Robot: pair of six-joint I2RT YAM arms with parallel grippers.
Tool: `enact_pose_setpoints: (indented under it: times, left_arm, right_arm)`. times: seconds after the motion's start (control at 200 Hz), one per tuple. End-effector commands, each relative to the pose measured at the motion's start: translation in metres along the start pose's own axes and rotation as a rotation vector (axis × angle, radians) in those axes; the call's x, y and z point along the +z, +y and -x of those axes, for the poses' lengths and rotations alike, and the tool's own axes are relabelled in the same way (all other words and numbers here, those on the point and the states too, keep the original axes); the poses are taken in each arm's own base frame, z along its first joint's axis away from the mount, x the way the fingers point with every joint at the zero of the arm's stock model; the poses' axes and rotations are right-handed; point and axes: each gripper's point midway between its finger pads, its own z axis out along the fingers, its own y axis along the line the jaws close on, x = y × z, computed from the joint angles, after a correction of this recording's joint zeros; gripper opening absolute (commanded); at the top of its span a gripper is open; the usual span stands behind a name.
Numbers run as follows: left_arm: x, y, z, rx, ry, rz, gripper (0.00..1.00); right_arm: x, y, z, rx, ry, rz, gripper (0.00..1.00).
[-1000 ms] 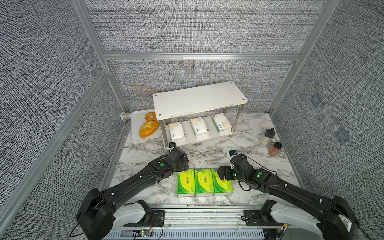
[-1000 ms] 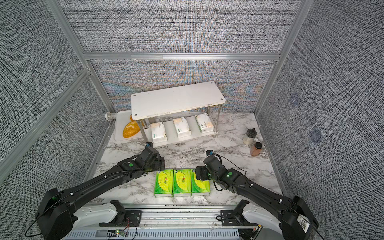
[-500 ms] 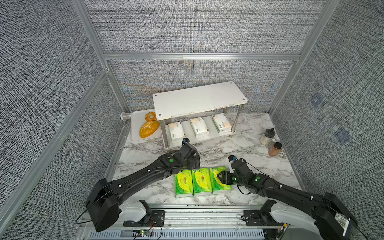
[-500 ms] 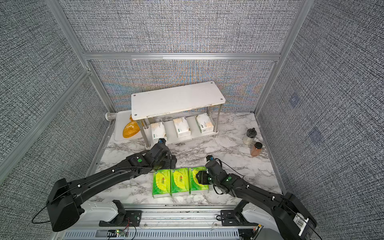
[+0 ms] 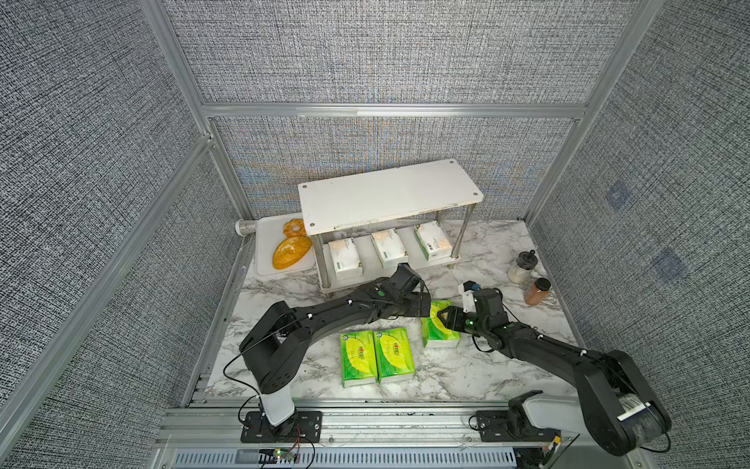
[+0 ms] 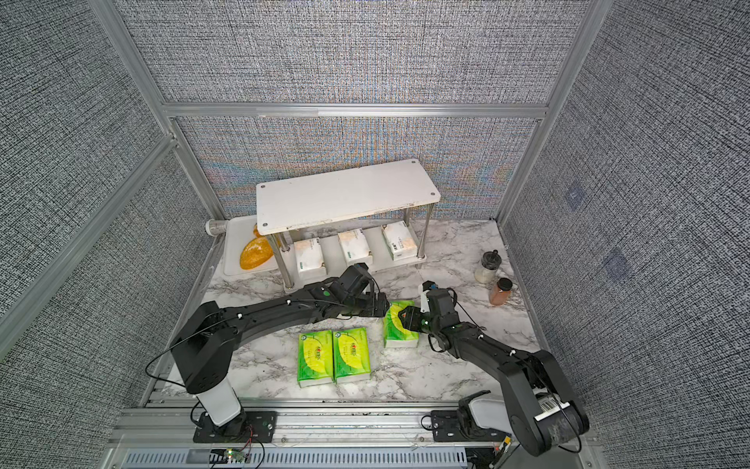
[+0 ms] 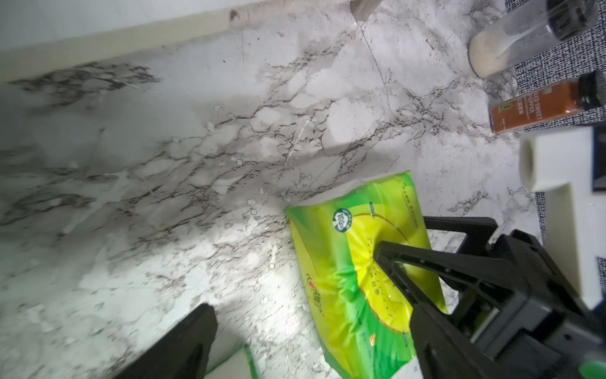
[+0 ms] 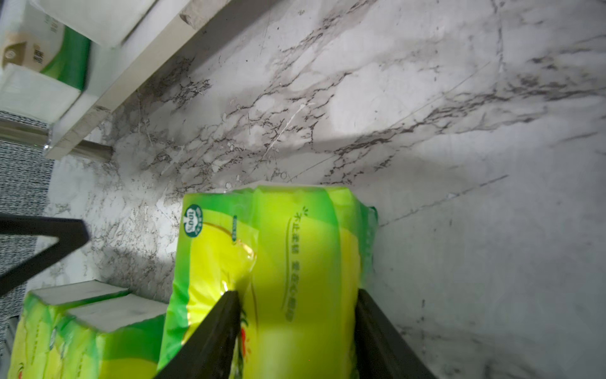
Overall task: Place the tissue boxes on the shelf by color
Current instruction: Pick up the box of tissues from the center of the board.
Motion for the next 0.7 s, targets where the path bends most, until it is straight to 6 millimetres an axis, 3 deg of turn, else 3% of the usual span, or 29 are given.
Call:
enact_pose_setpoints:
  times: [0.0,0.345,0.636,0.696]
  left_arm:
    - [0.014,-0.019,0.004,-0.032,-0.009,-0.107,0.97]
    - [0.051,-0.021,-0.009,-0.113,-0.005,-0.204,0.98]
    - [0.064,-0.035,-0.014,-0.154,-0.014,-0.254,0.97]
    - [0.077,-0.032,-0.023,-0.178,-0.001,-0.256,0.97]
  right_arm:
    - [0.001,-0.011,-0.008,0.011,0.032,0.019,0.55]
    - [0.000,-0.036,-0.013,0.102,0.048,0.057,0.53]
    - [0.002,-0.041,-0.017,0.109,0.058,0.052,0.51]
    - [0.003,-0.043,-0.019,0.114,0.066,0.047,0.51]
